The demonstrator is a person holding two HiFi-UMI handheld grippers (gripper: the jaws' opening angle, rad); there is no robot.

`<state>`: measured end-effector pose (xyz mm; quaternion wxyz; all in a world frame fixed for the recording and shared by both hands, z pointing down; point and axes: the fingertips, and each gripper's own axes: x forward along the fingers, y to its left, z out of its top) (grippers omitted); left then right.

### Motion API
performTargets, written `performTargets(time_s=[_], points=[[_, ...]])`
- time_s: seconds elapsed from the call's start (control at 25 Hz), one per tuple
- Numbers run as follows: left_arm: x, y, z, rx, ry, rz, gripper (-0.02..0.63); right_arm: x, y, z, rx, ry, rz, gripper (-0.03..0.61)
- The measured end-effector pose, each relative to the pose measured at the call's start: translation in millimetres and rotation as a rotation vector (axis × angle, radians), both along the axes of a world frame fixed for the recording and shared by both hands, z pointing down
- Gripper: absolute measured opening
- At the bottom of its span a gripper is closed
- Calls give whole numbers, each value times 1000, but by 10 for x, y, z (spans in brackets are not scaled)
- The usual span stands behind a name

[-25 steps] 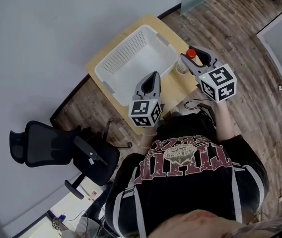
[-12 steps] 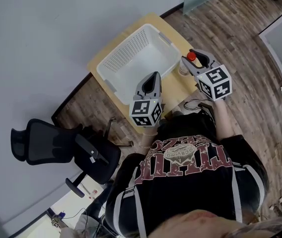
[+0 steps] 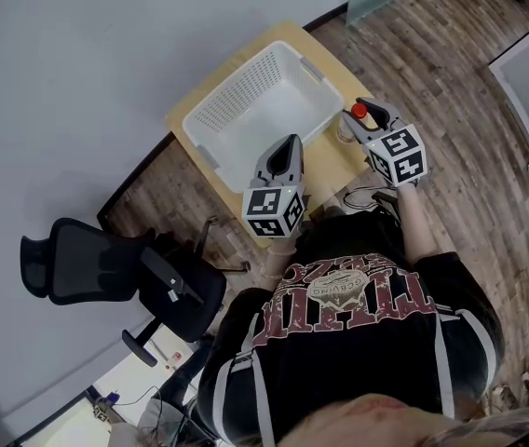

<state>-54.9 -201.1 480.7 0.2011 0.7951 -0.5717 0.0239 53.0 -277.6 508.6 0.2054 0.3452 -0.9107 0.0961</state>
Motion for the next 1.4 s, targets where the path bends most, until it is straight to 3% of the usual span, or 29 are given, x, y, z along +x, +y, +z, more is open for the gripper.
performTargets(time_s=[1.4], points=[[-83, 163, 41, -21, 0, -33, 48, 1, 150, 712, -13, 22, -1, 169]])
